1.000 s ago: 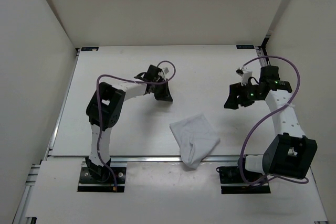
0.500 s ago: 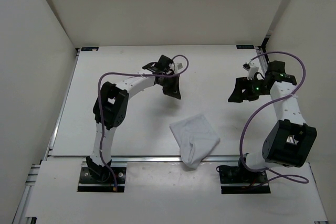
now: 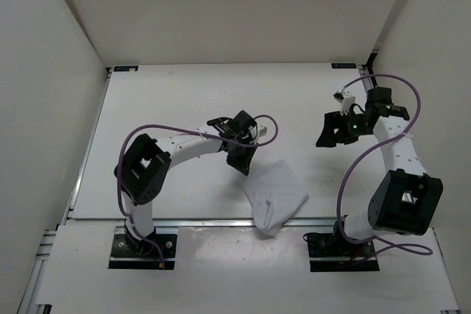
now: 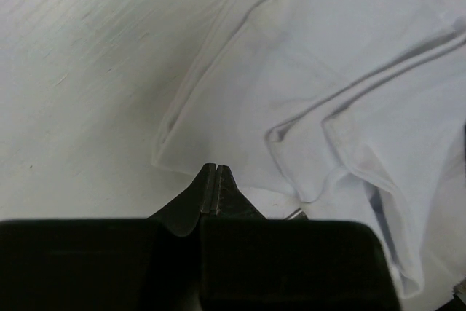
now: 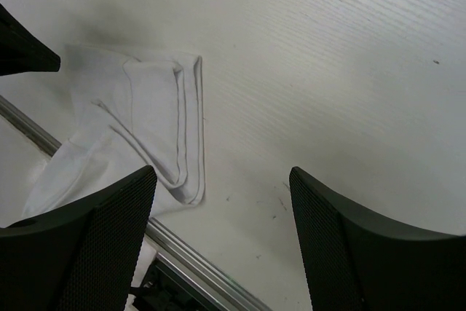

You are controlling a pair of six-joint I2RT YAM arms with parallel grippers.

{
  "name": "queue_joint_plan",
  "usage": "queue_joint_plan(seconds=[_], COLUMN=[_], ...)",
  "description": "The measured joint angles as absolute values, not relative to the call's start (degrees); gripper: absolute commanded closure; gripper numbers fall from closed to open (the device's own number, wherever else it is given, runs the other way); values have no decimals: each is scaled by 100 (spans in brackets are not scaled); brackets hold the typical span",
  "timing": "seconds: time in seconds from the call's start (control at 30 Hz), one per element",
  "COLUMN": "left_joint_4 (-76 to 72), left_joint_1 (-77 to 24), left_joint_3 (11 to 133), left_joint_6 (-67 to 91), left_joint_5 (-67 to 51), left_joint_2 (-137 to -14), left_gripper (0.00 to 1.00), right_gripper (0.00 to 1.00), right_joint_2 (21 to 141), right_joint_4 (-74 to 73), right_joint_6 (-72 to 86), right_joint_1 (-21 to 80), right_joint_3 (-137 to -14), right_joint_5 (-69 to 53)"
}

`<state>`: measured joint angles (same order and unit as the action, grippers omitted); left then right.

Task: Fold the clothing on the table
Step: Fold the skirt

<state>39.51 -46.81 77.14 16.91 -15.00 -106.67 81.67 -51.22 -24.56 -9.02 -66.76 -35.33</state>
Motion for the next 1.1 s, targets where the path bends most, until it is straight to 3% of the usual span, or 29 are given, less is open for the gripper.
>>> queue_joint_plan(seconds=[0.37,1.1], left_joint_4=[3575,3487], left_joint_1=[-4703,-4711], left_joint_3=[7487,7994], left_joint_6=[1723,1885], left_joint_5=[-1135,-1636], left_joint_2=[-11032,-11627], left_gripper=[100,100], right_gripper=[21,20], right_joint_2=[8167,8184], right_joint_4=[-5170,-5266], right_joint_6=[-2471,-2469], right_joint_1=[-899,-928], right_joint_3=[-7072,-7159], right_joint_5=[-3334,-3118])
